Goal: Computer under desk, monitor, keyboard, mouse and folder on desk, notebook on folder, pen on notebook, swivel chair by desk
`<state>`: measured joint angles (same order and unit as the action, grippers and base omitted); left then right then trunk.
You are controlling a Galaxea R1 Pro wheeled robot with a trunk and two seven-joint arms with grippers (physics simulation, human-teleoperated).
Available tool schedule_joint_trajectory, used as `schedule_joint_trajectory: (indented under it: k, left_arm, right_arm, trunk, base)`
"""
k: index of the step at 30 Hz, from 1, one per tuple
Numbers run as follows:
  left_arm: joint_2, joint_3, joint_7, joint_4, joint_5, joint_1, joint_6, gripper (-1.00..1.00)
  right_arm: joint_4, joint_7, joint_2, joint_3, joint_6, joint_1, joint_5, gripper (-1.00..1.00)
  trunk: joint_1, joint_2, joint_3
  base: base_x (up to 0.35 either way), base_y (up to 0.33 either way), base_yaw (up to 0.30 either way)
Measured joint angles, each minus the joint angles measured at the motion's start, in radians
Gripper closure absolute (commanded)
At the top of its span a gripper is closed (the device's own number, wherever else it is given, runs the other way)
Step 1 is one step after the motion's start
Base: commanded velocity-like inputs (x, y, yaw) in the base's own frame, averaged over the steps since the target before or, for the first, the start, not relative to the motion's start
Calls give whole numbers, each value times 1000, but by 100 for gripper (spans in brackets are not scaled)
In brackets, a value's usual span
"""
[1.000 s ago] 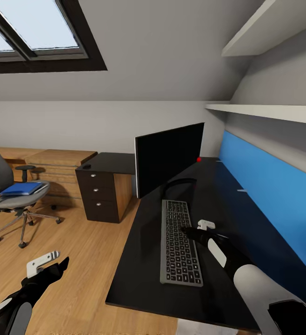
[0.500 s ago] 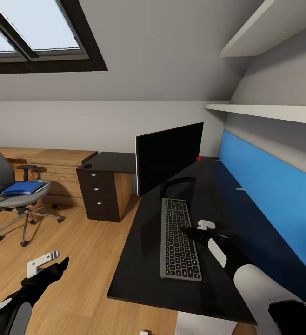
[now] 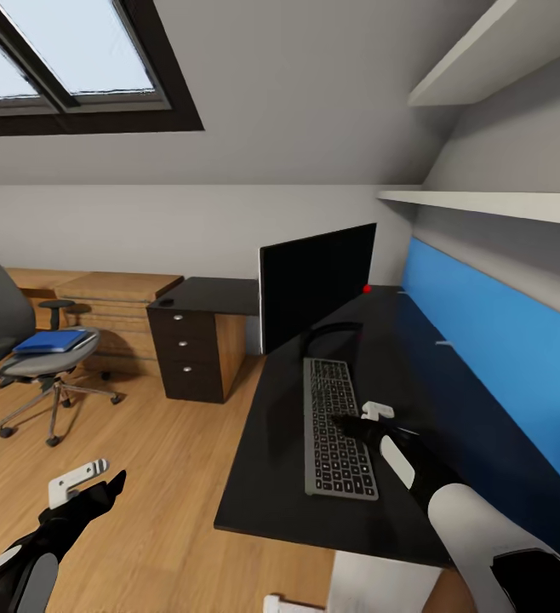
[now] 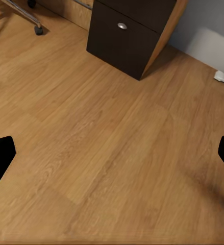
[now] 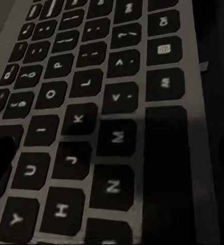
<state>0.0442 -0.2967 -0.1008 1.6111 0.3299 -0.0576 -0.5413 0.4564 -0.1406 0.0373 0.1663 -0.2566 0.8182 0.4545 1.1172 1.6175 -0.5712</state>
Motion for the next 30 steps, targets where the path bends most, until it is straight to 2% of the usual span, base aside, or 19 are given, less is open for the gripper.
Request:
schedule_joint_trajectory:
  k: [5,14,30]
  left_arm:
    - [0,0,0,0,0,0,0,-100]
    - [0,0,0,0,0,0,0,-100]
    - [0,0,0,0,0,0,0,-100]
  right_arm:
    - [-1,-1,0,0,0,1,1,-100]
    - [-3,-2,0,1,-2,0,6,-100]
    - [-4,-2,0,0,-2,0,6,-100]
  trunk:
    - [0,0,0]
    - [0,0,0]
    - [0,0,0]
  base:
    - [-38,31,0]
    - [-170,1,0]
    - [-11,0,0]
